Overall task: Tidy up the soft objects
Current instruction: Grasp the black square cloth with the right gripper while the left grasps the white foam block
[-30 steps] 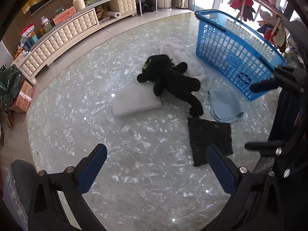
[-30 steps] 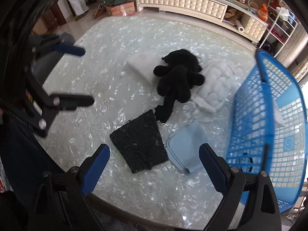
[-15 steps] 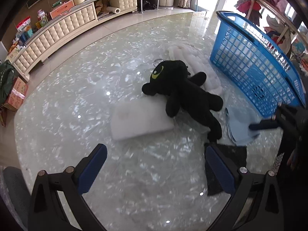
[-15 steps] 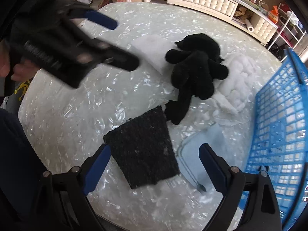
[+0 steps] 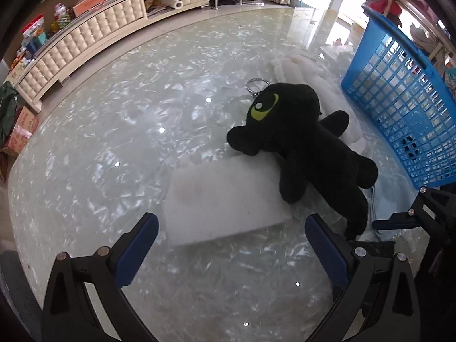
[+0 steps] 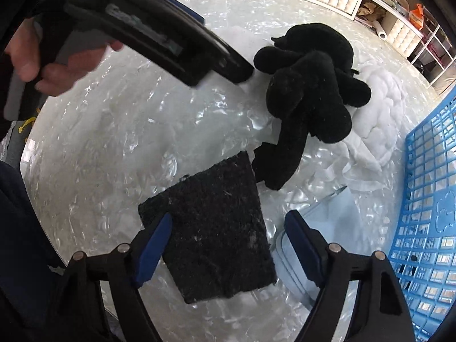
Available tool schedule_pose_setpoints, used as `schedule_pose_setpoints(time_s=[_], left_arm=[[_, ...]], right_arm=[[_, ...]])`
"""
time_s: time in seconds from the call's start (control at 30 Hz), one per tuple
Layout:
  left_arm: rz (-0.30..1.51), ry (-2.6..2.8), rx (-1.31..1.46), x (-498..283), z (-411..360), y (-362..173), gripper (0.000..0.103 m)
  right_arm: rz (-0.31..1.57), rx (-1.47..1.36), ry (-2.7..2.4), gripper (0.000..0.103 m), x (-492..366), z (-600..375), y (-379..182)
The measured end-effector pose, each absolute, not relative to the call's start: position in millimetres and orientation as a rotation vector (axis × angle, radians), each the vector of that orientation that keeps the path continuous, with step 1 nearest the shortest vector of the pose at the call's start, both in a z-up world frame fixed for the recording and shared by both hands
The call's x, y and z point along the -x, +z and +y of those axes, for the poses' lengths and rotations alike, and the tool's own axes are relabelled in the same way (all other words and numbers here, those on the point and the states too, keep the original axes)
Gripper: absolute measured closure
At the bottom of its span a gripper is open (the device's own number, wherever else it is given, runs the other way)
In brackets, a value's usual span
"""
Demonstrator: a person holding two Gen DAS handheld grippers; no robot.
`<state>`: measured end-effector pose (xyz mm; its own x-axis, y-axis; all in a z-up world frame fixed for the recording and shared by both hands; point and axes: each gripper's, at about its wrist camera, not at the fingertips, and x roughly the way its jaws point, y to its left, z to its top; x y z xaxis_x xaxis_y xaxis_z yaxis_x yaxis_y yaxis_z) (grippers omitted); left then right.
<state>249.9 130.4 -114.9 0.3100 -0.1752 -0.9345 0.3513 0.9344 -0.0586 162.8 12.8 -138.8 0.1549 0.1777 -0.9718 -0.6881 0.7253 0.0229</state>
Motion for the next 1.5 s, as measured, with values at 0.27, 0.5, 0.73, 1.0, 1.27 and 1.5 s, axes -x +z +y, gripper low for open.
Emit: schedule_pose_setpoints(time_s=[0.27,0.5,0.73,1.0,1.27,1.5], left_arm=[[1.244,-0.323,-0.158,-273.2,125.2,-138.5,0.001],[1.207,-0.324,-0.159,-275.8,125.1,-139.8,0.022],[1.173,-0.308,-0.187,-264.7,125.2,-134.7,0.066],[1.22,-0.334,-0.153,-247.2,137.8,-126.6,0.078],[1.204,-0.301,-0.167,-198.8,148.2,-96.3,0.078],[1.215,-0.278,-0.164,-145.8,149.4,-74.4,0.078]], right_arm=[[1.256,0.492,0.697,0.051,-160.6,20.6,-134.6],[1.263,0.456,0.723,0.079,-159.7,15.3,-129.7],[1.264,0.44,0.745,0.089,-157.4,8.5,-127.7],[1.244,0.428,0.738,0.091,-146.5,-3.4,-111.4],[1.225,0.425,0.717,0.091,-142.2,-13.8,-94.9],[1.187,0.415,0.711,0.091,-129.9,-19.2,-79.0]])
